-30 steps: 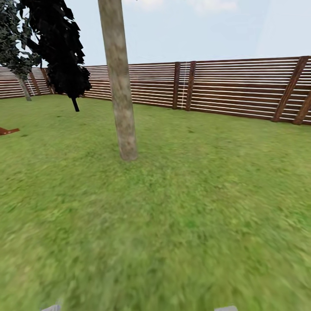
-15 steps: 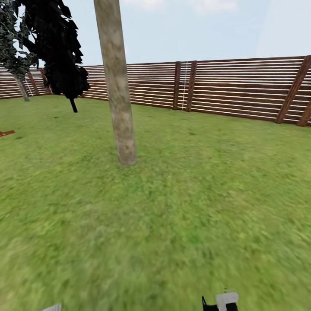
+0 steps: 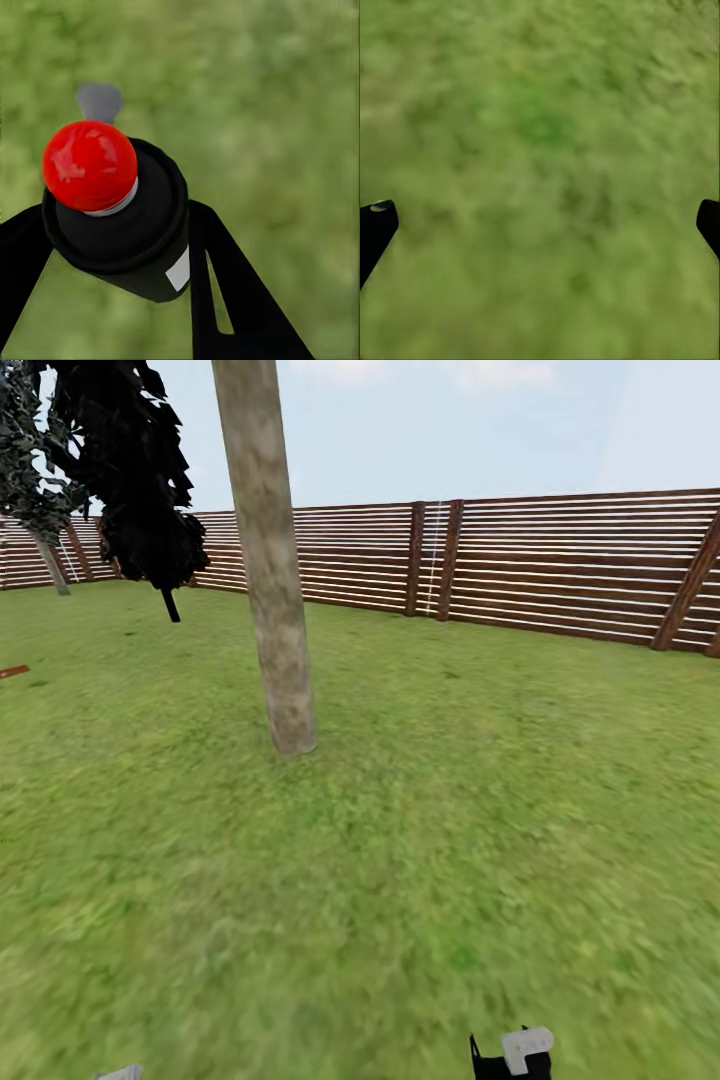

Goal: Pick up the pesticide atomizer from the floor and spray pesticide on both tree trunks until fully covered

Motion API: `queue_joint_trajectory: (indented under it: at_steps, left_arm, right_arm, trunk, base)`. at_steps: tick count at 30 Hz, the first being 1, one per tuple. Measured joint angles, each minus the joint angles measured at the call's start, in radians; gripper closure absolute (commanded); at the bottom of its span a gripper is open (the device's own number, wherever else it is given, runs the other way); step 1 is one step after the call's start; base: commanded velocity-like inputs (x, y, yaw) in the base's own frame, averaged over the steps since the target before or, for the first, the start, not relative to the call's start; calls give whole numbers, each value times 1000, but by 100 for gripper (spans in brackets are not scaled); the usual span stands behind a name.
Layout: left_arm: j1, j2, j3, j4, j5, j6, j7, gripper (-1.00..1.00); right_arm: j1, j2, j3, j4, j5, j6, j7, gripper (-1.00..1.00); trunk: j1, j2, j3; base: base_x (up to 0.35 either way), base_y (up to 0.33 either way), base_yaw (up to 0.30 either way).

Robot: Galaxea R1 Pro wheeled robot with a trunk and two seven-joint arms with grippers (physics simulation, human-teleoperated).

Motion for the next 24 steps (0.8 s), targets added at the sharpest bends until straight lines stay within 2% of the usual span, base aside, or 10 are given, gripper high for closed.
queue_joint_trajectory:
  at_steps: [4, 13, 17, 24]
  left_arm:
    - [0, 0, 0, 0, 0, 0, 0, 100]
    - [-1, 0, -2, 0, -2, 1, 0, 100]
    - [0, -1, -2, 1, -1, 2, 0, 100]
    - [-1, -2, -2, 0, 0, 2, 2, 100]
  right_arm:
    - [0, 1, 0, 0, 0, 0, -1, -100]
    - [0, 1, 0, 1, 1, 0, 0, -100]
    - [0, 1, 0, 2, 1, 0, 0, -100]
    - [0, 2, 0, 1, 1, -1, 1, -100]
  trunk:
    - [0, 0, 0]
    - [1, 0, 0]
    - [0, 0, 2]
    - [0, 0, 3]
  base:
    - [317, 0, 270]
    - [40, 0, 278]
    - [225, 0, 262]
    - [328, 0, 48]
